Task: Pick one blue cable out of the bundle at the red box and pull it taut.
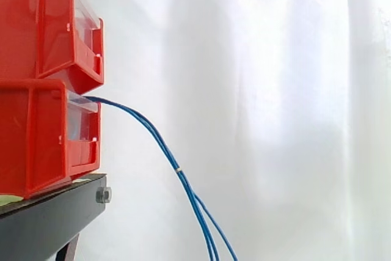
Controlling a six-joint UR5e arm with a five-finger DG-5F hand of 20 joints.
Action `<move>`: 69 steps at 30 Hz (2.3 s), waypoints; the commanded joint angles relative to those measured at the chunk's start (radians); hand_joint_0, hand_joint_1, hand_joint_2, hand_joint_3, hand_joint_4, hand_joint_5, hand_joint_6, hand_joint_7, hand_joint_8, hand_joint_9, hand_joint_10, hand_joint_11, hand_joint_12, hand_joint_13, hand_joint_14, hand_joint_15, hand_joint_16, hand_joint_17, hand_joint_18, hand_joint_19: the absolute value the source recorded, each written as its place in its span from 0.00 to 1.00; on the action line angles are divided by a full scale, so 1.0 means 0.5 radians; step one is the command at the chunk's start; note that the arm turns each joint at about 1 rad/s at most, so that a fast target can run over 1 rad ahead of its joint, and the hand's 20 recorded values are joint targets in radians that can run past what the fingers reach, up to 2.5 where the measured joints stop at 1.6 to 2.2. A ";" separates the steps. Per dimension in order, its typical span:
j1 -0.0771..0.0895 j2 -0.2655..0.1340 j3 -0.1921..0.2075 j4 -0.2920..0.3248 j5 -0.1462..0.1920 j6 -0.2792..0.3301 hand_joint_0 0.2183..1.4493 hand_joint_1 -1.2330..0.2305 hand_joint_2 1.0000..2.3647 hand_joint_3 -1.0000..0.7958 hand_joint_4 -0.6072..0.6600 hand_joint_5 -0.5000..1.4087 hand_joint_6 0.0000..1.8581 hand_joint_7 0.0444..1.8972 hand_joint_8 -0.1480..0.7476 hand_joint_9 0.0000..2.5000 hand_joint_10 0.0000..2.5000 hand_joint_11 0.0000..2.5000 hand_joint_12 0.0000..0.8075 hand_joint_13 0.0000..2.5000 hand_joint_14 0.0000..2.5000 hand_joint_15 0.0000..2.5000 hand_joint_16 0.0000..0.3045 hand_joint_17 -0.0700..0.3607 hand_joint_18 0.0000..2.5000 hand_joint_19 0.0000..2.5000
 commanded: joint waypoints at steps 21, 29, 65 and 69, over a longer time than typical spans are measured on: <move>0.010 -0.003 -0.002 0.052 -0.004 -0.015 0.16 0.41 0.00 0.28 0.70 0.16 0.27 0.35 0.53 0.21 0.00 0.08 0.46 0.19 0.00 0.10 0.22 0.51 0.15 0.12; 0.016 -0.039 -0.002 0.420 0.005 -0.028 0.16 0.41 0.00 0.28 0.70 0.16 0.27 0.35 0.53 0.21 0.00 0.08 0.46 0.19 0.00 0.10 0.21 0.50 0.15 0.12; 0.019 -0.800 0.001 1.546 0.456 -0.153 0.18 0.33 0.00 0.28 0.68 0.16 0.27 0.36 0.49 0.15 0.00 0.06 0.47 0.06 0.00 0.05 0.20 0.48 0.02 0.07; 0.062 -0.828 0.004 1.559 0.493 -0.227 0.18 0.34 0.00 0.28 0.68 0.16 0.27 0.36 0.49 0.16 0.00 0.06 0.46 0.07 0.00 0.05 0.20 0.48 0.03 0.07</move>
